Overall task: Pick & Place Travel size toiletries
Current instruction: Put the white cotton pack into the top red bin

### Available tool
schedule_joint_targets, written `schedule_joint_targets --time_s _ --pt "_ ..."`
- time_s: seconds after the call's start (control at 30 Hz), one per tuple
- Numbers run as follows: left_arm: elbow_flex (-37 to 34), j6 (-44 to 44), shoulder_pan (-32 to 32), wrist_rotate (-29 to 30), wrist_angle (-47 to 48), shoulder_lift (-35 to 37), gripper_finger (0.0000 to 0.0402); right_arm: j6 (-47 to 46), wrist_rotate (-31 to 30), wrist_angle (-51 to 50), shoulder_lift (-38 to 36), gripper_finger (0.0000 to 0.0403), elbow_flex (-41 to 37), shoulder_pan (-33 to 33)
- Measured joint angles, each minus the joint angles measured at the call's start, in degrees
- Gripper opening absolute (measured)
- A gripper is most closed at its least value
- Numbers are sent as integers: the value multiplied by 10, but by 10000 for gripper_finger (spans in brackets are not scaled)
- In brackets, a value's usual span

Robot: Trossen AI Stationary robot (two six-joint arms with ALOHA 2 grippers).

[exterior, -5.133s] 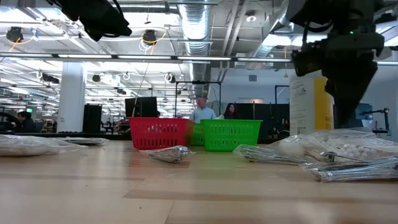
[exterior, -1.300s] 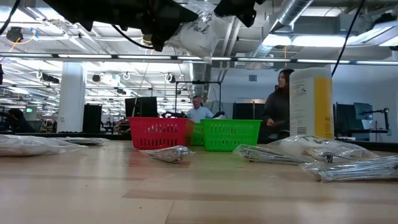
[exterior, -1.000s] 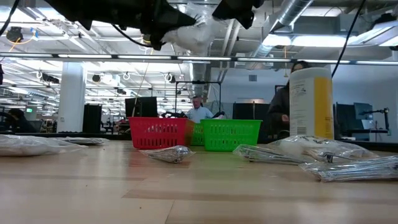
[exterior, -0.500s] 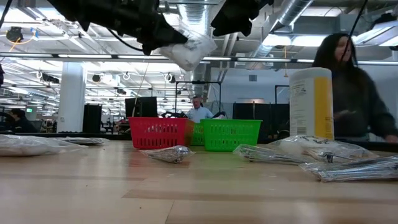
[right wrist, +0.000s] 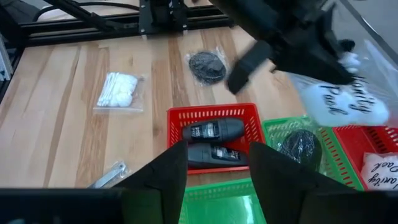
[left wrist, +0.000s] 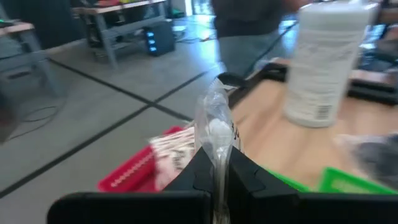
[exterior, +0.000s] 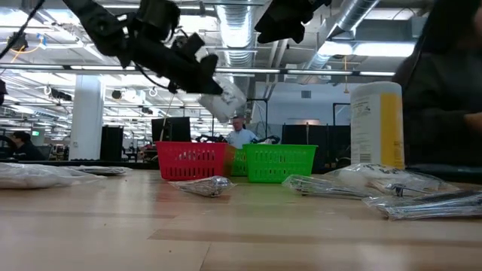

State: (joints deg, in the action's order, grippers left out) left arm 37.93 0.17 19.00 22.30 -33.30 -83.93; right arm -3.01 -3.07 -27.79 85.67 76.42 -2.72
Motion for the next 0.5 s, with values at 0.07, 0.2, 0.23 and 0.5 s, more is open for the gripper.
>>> schedule_joint_targets --time_s 0.07,0.2,0.23,0.5 --pt "13 8 15 13 -7 -25 1 0 0 0 0 155 0 2" --pt "46 9 40 19 -12 -77 2 5 0 0 0 145 0 9" --pt "54 11 44 20 -12 -87 2 5 0 0 0 143 0 9" --pt "111 41 61 69 -15 -157 2 19 0 11 0 128 -23 14"
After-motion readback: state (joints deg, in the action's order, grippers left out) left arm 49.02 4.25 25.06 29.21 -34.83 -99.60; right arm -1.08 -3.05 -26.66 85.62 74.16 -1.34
